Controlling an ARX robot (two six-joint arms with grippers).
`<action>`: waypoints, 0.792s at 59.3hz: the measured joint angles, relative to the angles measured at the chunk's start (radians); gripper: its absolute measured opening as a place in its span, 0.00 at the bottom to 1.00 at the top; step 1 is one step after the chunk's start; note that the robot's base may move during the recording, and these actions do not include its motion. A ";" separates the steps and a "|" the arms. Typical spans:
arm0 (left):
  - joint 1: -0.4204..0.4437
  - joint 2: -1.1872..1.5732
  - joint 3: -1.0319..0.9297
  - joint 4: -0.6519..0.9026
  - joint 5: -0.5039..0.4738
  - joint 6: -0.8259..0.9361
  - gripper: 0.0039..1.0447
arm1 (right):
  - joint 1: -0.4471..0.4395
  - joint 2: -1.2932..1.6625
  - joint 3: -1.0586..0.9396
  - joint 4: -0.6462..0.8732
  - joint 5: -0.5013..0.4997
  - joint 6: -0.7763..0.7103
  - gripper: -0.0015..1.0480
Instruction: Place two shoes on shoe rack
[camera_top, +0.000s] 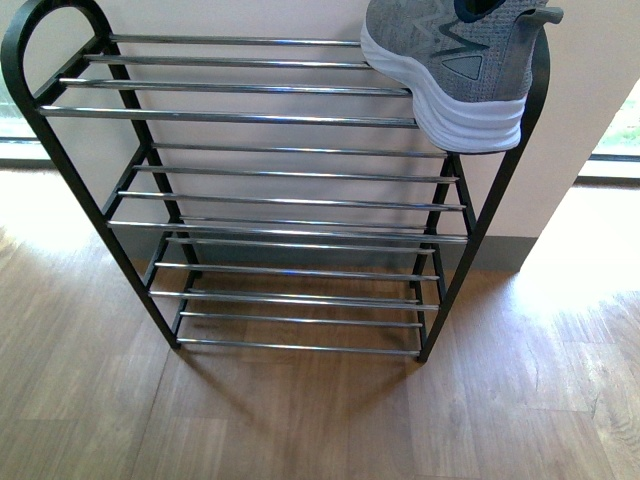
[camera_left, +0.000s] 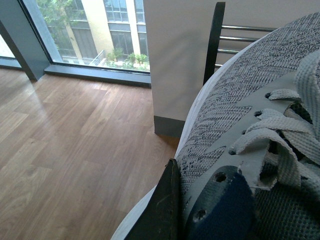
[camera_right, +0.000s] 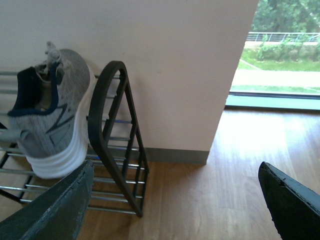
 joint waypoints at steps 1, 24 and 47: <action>0.000 0.000 0.000 0.000 0.000 0.000 0.01 | -0.006 -0.034 -0.022 -0.008 -0.011 -0.005 0.91; 0.000 0.000 0.000 0.000 -0.001 0.000 0.01 | 0.093 -0.297 -0.376 0.380 -0.021 0.076 0.47; 0.000 0.000 0.000 0.000 0.000 0.000 0.01 | 0.243 -0.497 -0.551 0.358 0.125 0.084 0.02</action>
